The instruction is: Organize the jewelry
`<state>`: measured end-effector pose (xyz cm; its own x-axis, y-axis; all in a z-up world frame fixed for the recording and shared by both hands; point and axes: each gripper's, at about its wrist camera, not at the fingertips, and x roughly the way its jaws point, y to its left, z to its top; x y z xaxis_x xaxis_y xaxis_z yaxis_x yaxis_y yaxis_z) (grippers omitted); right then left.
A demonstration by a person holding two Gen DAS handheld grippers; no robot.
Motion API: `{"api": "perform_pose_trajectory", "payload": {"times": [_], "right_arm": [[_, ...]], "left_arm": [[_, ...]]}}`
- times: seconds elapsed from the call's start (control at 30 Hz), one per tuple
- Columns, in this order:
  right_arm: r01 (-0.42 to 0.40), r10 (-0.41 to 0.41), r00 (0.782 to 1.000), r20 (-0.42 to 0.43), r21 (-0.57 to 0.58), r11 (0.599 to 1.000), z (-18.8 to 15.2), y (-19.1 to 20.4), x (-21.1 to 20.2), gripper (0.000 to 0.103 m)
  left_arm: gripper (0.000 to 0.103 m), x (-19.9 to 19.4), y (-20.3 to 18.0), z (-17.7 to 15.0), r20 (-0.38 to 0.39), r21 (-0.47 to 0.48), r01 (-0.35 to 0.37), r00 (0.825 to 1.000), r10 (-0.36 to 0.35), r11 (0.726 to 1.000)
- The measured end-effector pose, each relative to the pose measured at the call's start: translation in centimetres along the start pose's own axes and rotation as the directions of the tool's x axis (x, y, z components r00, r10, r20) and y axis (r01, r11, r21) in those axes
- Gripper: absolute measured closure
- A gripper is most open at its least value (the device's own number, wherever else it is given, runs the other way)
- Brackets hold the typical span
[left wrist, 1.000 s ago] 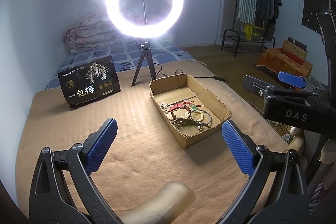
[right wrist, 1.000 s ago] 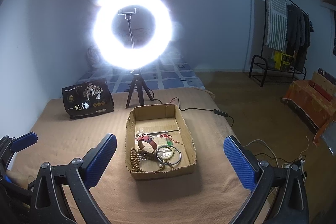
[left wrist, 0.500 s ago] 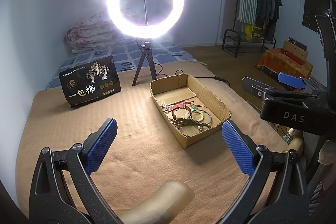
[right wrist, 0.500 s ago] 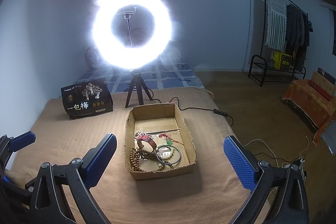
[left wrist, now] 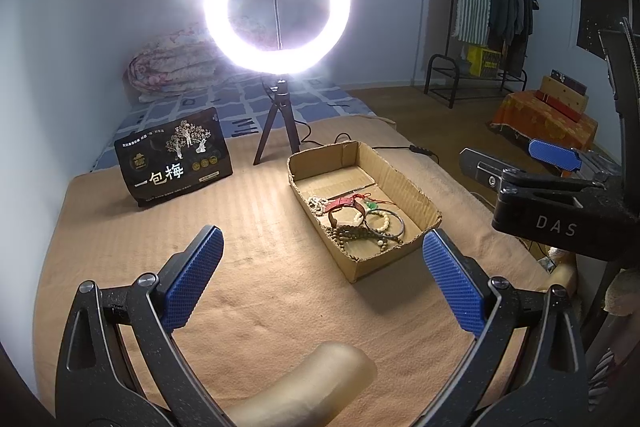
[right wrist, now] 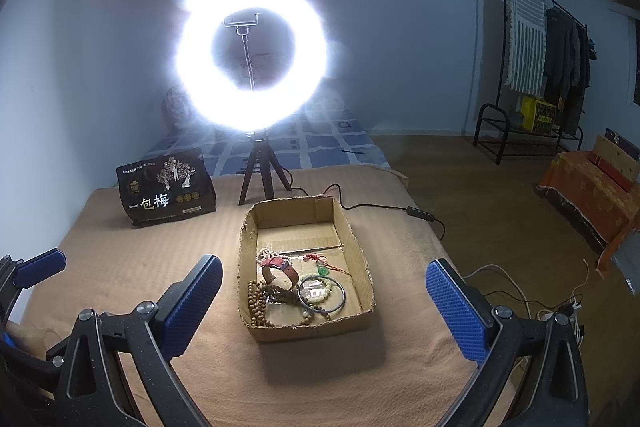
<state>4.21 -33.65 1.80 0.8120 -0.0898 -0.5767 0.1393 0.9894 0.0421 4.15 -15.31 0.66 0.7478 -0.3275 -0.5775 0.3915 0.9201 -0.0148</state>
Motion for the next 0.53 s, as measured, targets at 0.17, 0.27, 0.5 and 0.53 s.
{"api": "perform_pose_trajectory", "payload": {"times": [0.17, 0.27, 0.5, 0.53], "right_arm": [[-0.002, 0.002, 1.000, -0.006, -0.006, 1.000, -0.06, -0.02, 0.09, 0.000], [-0.004, 0.004, 1.000, -0.009, -0.010, 1.000, -0.05, -0.02, 0.15, 0.000], [-0.005, 0.004, 1.000, -0.012, -0.010, 1.000, -0.04, -0.04, 0.25, 0.000], [-0.004, 0.003, 1.000, -0.012, -0.010, 1.000, -0.06, -0.05, 0.28, 0.000]], "left_arm": [[0.001, -0.09, 0.09, -0.04, 0.000, -0.004, -0.001, 1.000, 0.001, 1.000], [0.001, -0.12, 0.13, -0.03, 0.000, -0.005, -0.001, 1.000, 0.001, 1.000], [0.001, -0.67, 0.04, -0.16, 0.032, 0.010, -0.028, 0.999, 0.027, 1.000], [0.001, -0.71, 0.03, -0.16, 0.037, 0.010, -0.036, 0.999, 0.036, 0.999]]}}
